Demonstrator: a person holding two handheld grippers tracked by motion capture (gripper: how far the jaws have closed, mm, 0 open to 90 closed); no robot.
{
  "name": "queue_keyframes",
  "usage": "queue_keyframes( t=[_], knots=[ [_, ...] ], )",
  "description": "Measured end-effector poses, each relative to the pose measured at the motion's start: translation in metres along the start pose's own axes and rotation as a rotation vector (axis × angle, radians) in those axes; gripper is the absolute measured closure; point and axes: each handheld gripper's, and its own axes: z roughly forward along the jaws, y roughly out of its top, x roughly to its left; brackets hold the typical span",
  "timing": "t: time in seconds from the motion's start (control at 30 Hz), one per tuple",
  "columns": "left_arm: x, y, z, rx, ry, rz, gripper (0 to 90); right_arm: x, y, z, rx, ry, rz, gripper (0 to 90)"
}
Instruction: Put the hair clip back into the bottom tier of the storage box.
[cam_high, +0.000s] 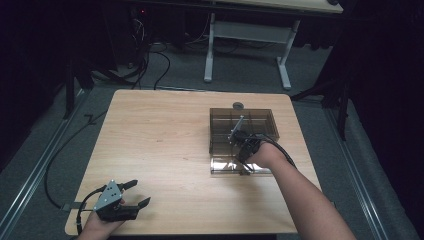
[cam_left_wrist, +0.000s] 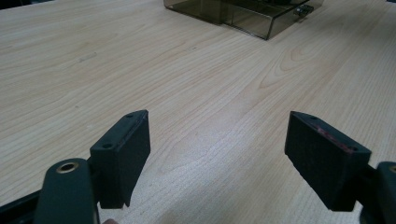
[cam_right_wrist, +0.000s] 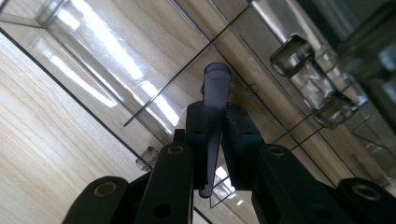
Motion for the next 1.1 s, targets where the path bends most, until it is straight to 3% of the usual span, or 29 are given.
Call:
queue_keyframes(
  t=[0.1,0.23,0.3,0.33,0.4,0.43,0.5,0.63,0.8,1.1],
  knots=[
    [0.000,0.000,0.000,0.000,0.000,0.000,22.9,-0.001,0.000,0.002,-0.005,-0.001,-0.014,80.9],
    [0.000,0.000,0.000,0.001,0.000,0.001,22.9,0.002,0.001,0.007,0.005,0.005,0.011,80.7],
    [0.000,0.000,0.000,0.000,0.000,0.000,22.9,0.001,0.001,0.008,-0.002,0.003,-0.013,80.6],
    [0.000,0.000,0.000,0.001,0.000,0.002,22.9,0.005,0.001,0.009,0.012,0.007,0.030,80.5],
    [0.000,0.000,0.000,0.001,-0.001,0.001,22.9,0.001,0.002,0.011,-0.008,0.003,-0.031,80.5],
    [0.000,0.000,0.000,0.001,-0.001,0.001,22.9,0.001,0.002,0.011,-0.008,0.003,-0.031,80.5],
    [0.000,0.000,0.000,0.000,0.000,0.002,22.9,0.004,0.002,0.011,0.003,0.004,0.005,80.4],
    [0.000,0.000,0.000,0.000,0.000,0.003,22.9,0.003,0.003,0.013,-0.002,0.010,-0.006,80.3],
    [0.000,0.000,0.000,-0.001,-0.001,0.002,22.9,0.004,0.003,0.014,0.007,0.016,0.013,77.8],
    [0.000,0.000,0.000,0.000,0.000,0.002,22.9,0.003,0.003,0.003,-0.016,0.013,0.018,75.7]
  ],
)
